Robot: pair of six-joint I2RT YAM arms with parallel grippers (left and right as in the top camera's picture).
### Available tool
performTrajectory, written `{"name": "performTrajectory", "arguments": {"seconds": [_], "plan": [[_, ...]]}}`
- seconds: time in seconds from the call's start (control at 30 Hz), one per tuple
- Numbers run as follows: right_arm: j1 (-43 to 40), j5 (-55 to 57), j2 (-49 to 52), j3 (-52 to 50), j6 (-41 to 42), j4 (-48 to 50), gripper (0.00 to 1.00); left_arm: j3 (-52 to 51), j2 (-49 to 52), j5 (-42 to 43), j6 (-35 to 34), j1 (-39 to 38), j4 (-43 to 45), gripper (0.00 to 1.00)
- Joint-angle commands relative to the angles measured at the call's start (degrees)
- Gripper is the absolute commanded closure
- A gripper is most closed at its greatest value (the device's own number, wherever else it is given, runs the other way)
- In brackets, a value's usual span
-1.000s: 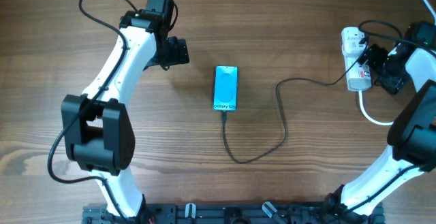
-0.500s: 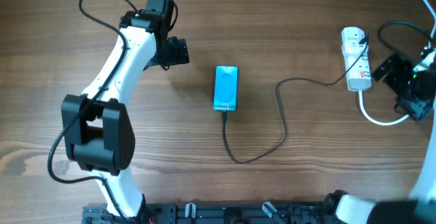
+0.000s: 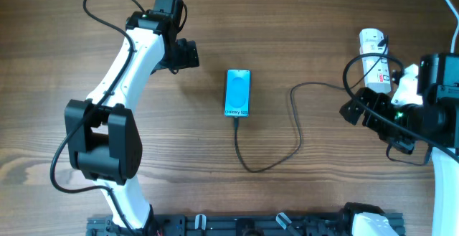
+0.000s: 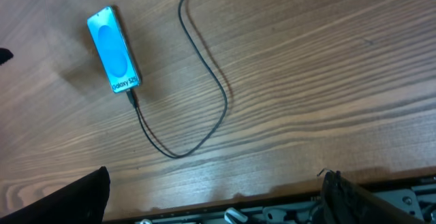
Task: Plug charger to phone and switch on socket
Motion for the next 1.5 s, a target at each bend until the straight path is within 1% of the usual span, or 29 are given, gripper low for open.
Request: {"name": "performTrajectory", "arguments": {"seconds": [0.0, 0.07, 0.1, 0.3, 0.73, 1.23, 1.33, 1.47], "plan": [[0.3, -0.5, -0.6, -0.3, -0.3, -0.1, 0.00, 0.3, -0.3, 0.5, -0.5, 0.3, 0.0, 0.00], [0.3, -0.5, -0.3, -0.3, 3.1, -1.4, 0.00, 0.3, -0.3, 0.5, -0.5, 0.3, 0.0, 0.00], [0.3, 0.2, -0.3, -0.3, 3.3, -1.2, 0.00, 0.3, -0.3, 0.5, -0.5, 0.3, 0.0, 0.00], [0.3, 1.2, -0.2, -0.3, 3.3, 1.9, 0.00, 0.3, -0.3, 0.5, -0.5, 0.3, 0.0, 0.00], [0.3, 2.1, -0.2, -0.3, 3.4, 0.5, 0.00, 0.3, -0.3, 0.5, -0.5, 0.3, 0.0, 0.00], [0.3, 1.9, -0.2, -0.4, 3.4, 3.5, 0.00, 0.3, -0.3, 0.5, -0.5, 0.3, 0.0, 0.00], [1.5, 2.0, -0.4, -0.5, 3.3, 5.3, 0.00, 0.3, -0.3, 0.5, -0.5, 0.3, 0.0, 0.00], [7.1, 3.1, -6.3, -0.5, 1.8, 11.4, 0.00, 0.3, -0.3, 0.5, -0.5, 0.3, 0.0, 0.00]]}}
